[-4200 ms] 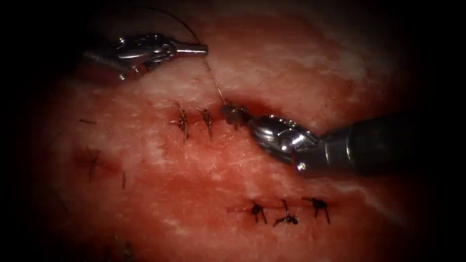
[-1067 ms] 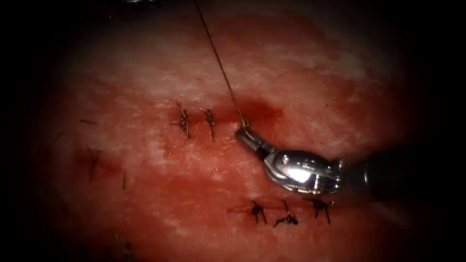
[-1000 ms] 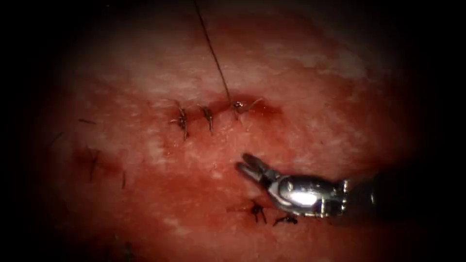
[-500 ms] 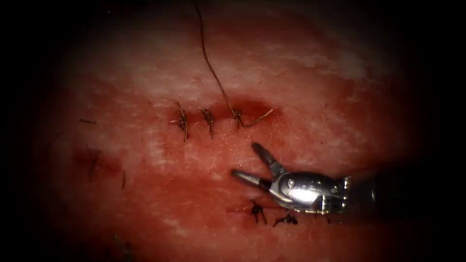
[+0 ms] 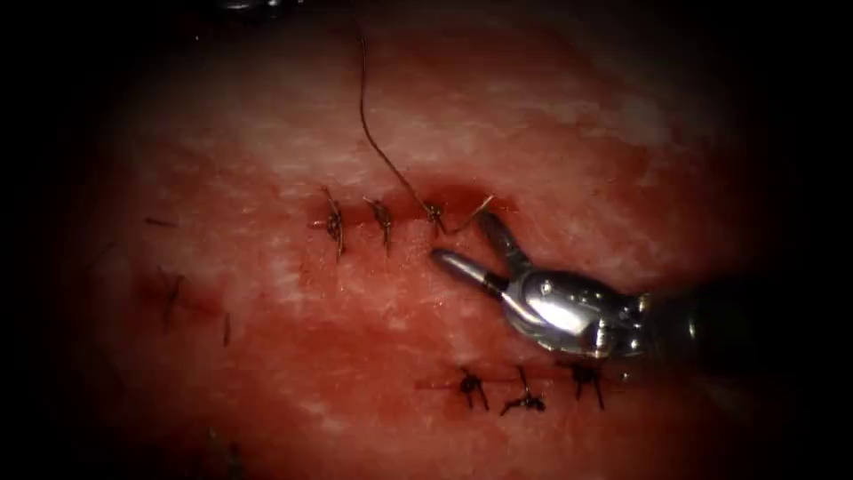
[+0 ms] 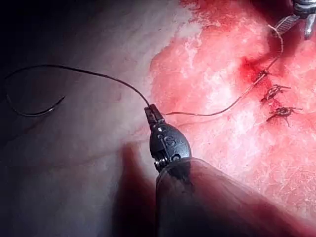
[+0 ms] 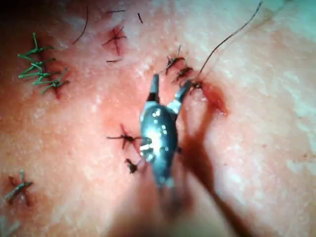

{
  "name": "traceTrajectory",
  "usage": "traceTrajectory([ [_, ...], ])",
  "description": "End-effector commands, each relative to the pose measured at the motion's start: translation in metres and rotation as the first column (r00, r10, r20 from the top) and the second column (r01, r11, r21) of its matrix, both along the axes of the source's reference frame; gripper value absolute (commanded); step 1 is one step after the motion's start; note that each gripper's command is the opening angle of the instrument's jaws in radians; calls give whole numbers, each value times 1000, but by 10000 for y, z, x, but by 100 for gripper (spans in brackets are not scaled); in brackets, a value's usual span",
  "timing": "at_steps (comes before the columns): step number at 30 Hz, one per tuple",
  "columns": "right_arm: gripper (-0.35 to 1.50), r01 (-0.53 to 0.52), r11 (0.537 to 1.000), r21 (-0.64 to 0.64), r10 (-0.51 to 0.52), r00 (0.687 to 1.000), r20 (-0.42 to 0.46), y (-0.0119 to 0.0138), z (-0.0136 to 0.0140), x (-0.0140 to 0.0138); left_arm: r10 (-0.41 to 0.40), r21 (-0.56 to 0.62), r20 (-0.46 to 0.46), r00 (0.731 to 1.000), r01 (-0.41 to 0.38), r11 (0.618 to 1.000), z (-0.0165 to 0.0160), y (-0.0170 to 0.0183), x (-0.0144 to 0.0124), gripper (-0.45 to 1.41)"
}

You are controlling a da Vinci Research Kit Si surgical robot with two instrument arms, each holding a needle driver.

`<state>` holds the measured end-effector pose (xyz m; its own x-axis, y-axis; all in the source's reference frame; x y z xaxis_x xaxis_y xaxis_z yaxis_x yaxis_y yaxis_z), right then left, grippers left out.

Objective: Wound Closure

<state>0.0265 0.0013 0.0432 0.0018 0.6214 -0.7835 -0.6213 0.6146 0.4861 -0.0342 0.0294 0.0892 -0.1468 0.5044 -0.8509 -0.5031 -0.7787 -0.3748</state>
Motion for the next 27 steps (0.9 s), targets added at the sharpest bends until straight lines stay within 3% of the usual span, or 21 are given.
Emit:
traceTrajectory([
  [1,127,-12,1000,8,12,1000,-11,-1,8,5,1,1,1,1000,-1,1000,7,-3,-6,-45],
  [2,125,-14,1000,9,15,1000,-9,2,8,5,1,1,1,1000,-1,1000,7,-3,-6,-45],
  [4,95,-19,1000,10,19,1000,-6,6,11,6,1,2,2,1000,-1,1000,7,-1,-6,-45],
  [5,95,-19,1000,10,19,1000,-6,6,11,6,1,2,2,1000,-1,1000,7,-1,-6,-45],
  [6,54,-24,999,24,24,1000,-16,9,14,7,2,3,2,1000,-2,1000,6,0,-6,-45],
  [7,-28,-2,999,32,3,999,-39,10,17,9,2,4,3,1000,-2,1000,6,2,-6,-45],
  [8,-35,8,999,34,-6,999,-52,10,18,10,2,4,3,1000,-2,1000,5,3,-6,-45],
  [14,-35,76,996,54,-73,996,-58,-3,24,13,5,9,8,1000,-5,1000,4,12,-5,-45],
  [27,-35,165,984,61,-163,986,-40,-62,5,1,-21,-51,-55,998,18,999,19,44,5,-45],
])
